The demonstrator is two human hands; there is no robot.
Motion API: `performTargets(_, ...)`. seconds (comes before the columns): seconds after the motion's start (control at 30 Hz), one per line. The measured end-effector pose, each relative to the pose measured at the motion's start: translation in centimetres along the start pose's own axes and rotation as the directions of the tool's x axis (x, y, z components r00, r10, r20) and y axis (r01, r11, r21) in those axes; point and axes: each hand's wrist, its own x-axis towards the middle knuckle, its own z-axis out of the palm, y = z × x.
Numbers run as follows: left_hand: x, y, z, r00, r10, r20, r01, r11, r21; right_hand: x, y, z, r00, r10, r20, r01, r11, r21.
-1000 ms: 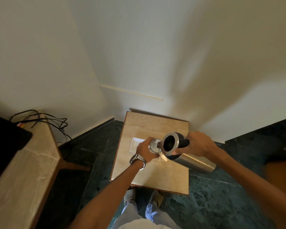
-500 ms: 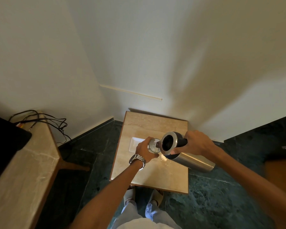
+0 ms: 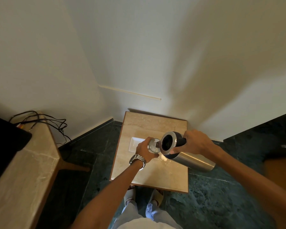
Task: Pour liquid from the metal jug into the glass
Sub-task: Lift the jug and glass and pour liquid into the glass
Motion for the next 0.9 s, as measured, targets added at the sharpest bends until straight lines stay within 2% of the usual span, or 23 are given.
performTargets(0.9,-0.8,0.4,0.5,0.999,0.008,-0.032,-0.008,1.000,0.004,-1.2,-0.5,-0.4,0.999,0.003,-0.039,-0.003,1.000,0.008)
